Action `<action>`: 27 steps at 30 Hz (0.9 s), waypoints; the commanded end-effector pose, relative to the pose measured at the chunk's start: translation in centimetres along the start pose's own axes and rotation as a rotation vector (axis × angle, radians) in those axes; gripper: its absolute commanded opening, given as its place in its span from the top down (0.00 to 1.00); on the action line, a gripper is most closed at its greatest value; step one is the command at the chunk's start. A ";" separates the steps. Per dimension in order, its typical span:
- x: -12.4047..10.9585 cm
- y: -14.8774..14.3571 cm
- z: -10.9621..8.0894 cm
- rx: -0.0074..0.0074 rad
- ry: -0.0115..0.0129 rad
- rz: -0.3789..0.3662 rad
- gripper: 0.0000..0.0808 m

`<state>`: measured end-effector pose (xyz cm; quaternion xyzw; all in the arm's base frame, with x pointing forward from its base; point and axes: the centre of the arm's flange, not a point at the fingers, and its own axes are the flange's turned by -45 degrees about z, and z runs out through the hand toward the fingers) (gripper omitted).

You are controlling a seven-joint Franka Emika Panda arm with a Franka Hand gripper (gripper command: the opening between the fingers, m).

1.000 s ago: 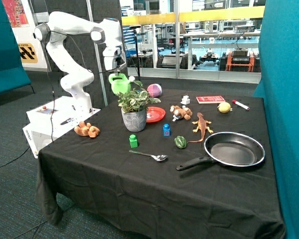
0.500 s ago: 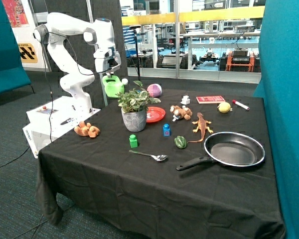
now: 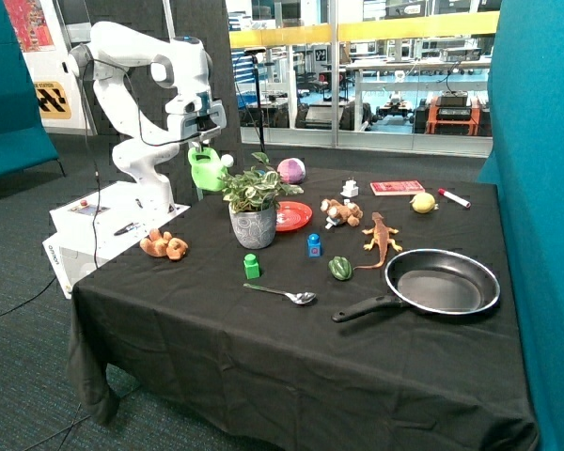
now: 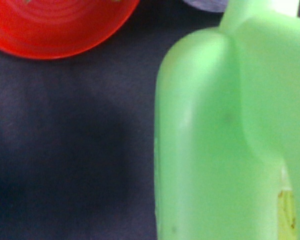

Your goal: Water the pot plant and put the can on the plate

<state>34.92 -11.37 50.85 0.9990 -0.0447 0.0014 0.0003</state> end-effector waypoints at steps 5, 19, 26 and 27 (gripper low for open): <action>2.0 1.4 0.6 0.0003 -0.0028 0.071 1.00; 3.7 1.3 1.1 0.0003 -0.0028 0.090 1.00; 6.7 0.7 3.0 0.0003 -0.0028 0.072 1.00; 8.9 0.5 4.4 0.0003 -0.0028 0.097 1.00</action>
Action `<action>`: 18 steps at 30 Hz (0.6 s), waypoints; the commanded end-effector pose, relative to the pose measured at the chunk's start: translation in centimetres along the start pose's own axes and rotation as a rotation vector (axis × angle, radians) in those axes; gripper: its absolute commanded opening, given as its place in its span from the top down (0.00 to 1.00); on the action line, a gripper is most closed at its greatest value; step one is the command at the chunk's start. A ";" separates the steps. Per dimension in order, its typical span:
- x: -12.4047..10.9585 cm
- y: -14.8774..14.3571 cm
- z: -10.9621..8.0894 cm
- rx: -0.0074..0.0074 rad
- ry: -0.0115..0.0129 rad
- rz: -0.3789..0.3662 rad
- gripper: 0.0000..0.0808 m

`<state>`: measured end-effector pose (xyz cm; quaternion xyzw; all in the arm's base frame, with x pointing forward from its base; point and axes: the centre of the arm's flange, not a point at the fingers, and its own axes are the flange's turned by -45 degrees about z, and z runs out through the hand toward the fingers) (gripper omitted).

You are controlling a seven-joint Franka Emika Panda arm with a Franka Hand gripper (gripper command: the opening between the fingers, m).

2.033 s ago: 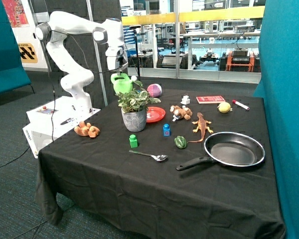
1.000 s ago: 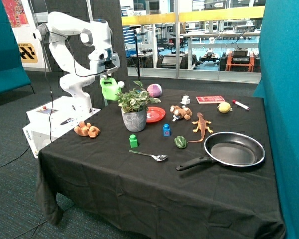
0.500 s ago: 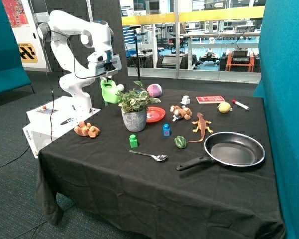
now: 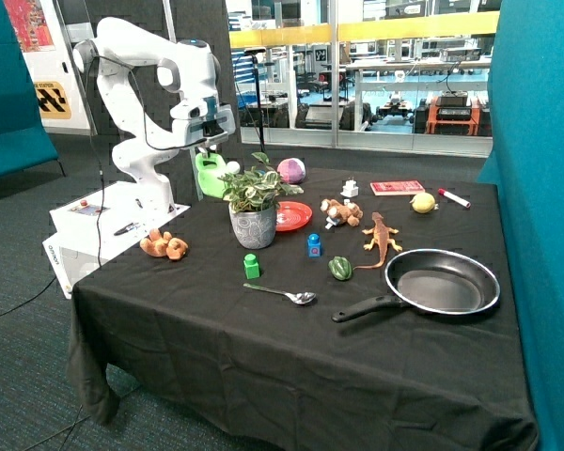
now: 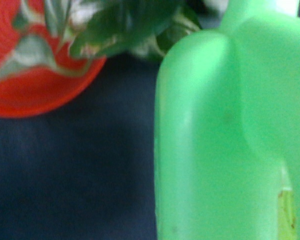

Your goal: Water the pot plant and put the can on the plate

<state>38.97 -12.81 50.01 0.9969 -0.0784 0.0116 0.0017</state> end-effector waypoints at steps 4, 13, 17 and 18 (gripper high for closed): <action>0.8 -0.1 0.9 0.0020 -0.0234 -0.044 1.00; 0.1 -0.3 0.6 0.0014 -0.0234 0.007 1.00; 0.0 -0.5 0.5 0.0017 -0.0234 -0.015 1.00; 0.0 -0.6 0.5 0.0017 -0.0234 -0.014 1.00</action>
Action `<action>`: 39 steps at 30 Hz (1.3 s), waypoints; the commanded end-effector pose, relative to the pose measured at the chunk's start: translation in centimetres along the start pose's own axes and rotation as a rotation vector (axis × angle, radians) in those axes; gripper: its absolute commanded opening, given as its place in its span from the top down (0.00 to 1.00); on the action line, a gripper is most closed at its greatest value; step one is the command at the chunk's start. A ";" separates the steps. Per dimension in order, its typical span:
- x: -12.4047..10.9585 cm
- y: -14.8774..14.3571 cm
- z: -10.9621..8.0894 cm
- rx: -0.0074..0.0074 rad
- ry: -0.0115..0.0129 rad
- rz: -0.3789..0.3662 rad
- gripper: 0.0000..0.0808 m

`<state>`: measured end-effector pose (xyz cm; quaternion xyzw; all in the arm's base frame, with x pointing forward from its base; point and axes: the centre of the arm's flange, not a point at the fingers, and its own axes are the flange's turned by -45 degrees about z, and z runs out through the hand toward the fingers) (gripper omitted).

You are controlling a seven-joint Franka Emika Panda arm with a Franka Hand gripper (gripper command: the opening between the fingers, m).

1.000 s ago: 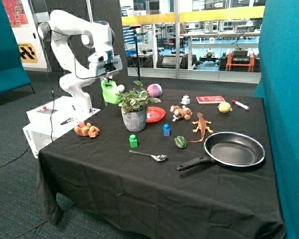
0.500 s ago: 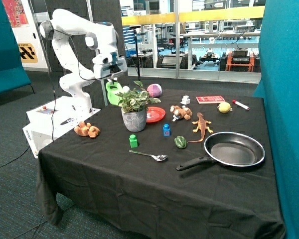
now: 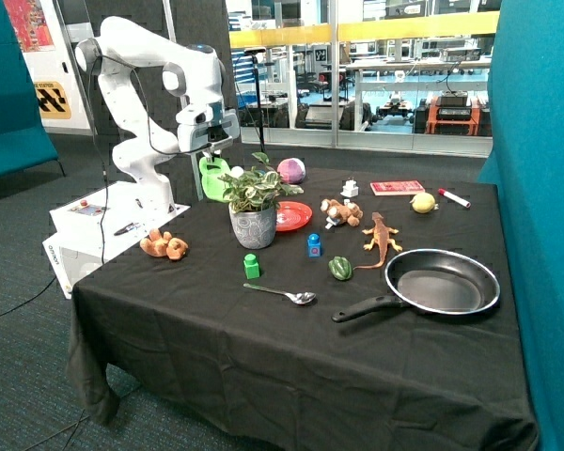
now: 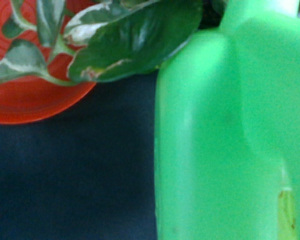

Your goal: Water the pot plant and put the can on the plate

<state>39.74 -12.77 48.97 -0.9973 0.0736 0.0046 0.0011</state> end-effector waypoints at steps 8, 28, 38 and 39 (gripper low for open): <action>-1.9 -3.3 -1.0 -0.0022 0.0092 -0.148 1.00; -2.5 -7.9 -1.5 -0.0028 0.0091 -0.276 1.00; -2.3 -10.6 -1.1 -0.0031 0.0090 -0.337 1.00; -2.2 -10.9 -1.1 -0.0031 0.0090 -0.341 1.00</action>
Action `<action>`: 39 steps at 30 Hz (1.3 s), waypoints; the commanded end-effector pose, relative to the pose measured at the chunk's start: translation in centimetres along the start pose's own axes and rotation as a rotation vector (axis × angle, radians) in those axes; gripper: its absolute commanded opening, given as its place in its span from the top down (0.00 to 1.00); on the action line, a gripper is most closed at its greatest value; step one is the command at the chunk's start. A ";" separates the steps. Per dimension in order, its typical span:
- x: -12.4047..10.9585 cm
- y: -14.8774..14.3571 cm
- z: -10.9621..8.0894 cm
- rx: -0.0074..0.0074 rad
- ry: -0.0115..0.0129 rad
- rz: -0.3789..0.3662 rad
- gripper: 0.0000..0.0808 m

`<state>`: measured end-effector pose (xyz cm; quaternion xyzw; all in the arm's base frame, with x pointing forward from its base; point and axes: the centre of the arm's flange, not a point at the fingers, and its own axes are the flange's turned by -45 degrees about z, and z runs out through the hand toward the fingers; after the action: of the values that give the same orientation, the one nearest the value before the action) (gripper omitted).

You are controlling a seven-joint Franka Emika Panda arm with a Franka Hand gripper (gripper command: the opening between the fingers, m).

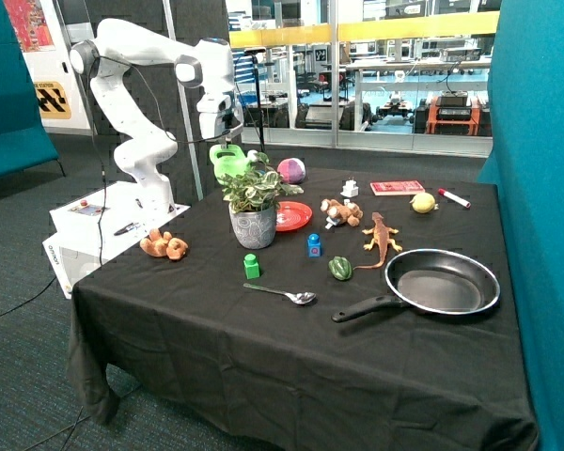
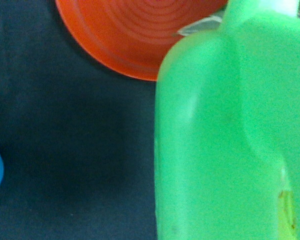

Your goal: Water the pot plant and put the can on the plate

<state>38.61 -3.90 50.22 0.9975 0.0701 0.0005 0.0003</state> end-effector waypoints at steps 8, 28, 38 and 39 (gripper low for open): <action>1.9 -3.2 0.2 0.0008 -0.0009 -0.074 1.00; 4.3 -3.2 1.4 0.0008 -0.0009 -0.069 1.00; 6.2 -2.7 2.1 0.0008 -0.0009 -0.064 1.00; 6.5 -2.6 2.1 0.0008 -0.0009 -0.064 1.00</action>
<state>42.90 -0.33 48.66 0.9947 0.1032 0.0000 -0.0005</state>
